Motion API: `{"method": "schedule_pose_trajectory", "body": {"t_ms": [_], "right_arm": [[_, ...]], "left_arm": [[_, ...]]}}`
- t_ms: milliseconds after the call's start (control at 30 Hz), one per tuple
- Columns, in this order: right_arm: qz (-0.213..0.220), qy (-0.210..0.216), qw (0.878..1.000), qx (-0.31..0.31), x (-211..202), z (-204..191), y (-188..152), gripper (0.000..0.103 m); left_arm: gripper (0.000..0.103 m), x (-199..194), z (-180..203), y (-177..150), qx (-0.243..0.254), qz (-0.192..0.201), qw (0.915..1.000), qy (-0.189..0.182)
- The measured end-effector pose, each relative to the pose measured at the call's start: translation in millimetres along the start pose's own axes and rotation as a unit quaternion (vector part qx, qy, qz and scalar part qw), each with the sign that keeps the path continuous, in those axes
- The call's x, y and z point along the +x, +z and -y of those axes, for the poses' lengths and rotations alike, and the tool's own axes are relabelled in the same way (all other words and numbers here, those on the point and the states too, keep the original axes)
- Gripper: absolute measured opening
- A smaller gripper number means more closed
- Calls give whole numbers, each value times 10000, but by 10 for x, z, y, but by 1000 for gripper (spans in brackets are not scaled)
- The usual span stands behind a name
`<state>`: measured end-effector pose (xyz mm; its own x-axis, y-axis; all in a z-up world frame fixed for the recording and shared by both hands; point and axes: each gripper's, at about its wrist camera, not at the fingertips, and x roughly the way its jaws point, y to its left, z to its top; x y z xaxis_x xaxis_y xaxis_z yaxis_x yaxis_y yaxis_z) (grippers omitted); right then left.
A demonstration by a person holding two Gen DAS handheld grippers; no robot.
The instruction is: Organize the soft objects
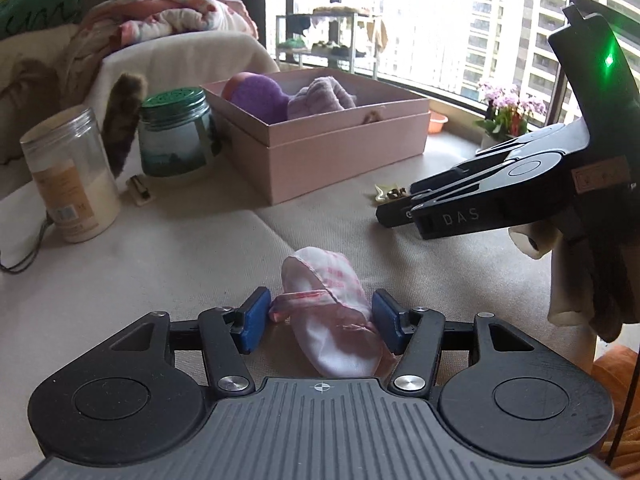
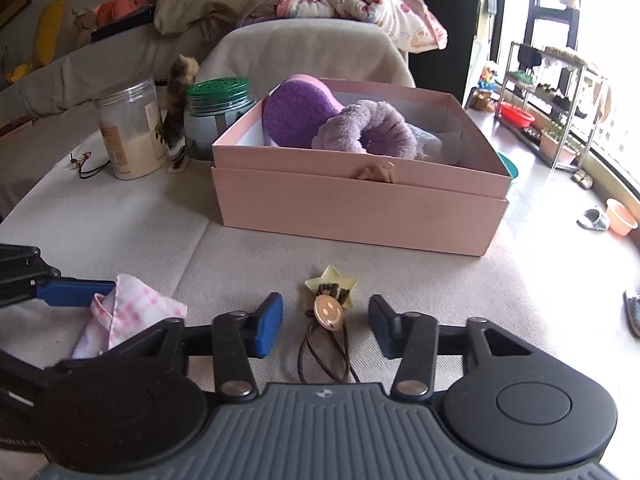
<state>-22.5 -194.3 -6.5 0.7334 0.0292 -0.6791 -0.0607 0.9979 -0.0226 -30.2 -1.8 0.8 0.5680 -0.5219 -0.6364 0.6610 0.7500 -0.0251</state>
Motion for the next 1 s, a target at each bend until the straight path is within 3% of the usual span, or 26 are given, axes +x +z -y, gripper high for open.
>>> {"method": "schedule_pose_trajectory", "body": {"t_ms": [33,100,167,233,733,1000], "right_arm": [[-34,-26,10000,-77,-7,-28,10,21],[-84,-100,9997,-185,-20,-60,14,19],[-140,-126,9996,-212,-39,-69,14,19],[-189,-138,9995,-194,-65,-55,19,19],[601,-20,9981,147,-519,89,110,19],[1091,30,9940,89,-777,150,134,19]], "left_arm": [[61,-1,-7,-2,11,12,10000,-14],[58,-4,-16,-2,-4,23,10000,5],[48,-12,-32,-2,-44,34,10000,77],[20,-18,-49,-3,-103,75,9999,89],[14,-40,-211,93,-291,112,9992,-243],[14,-182,-505,515,-636,395,9964,-404]]}}
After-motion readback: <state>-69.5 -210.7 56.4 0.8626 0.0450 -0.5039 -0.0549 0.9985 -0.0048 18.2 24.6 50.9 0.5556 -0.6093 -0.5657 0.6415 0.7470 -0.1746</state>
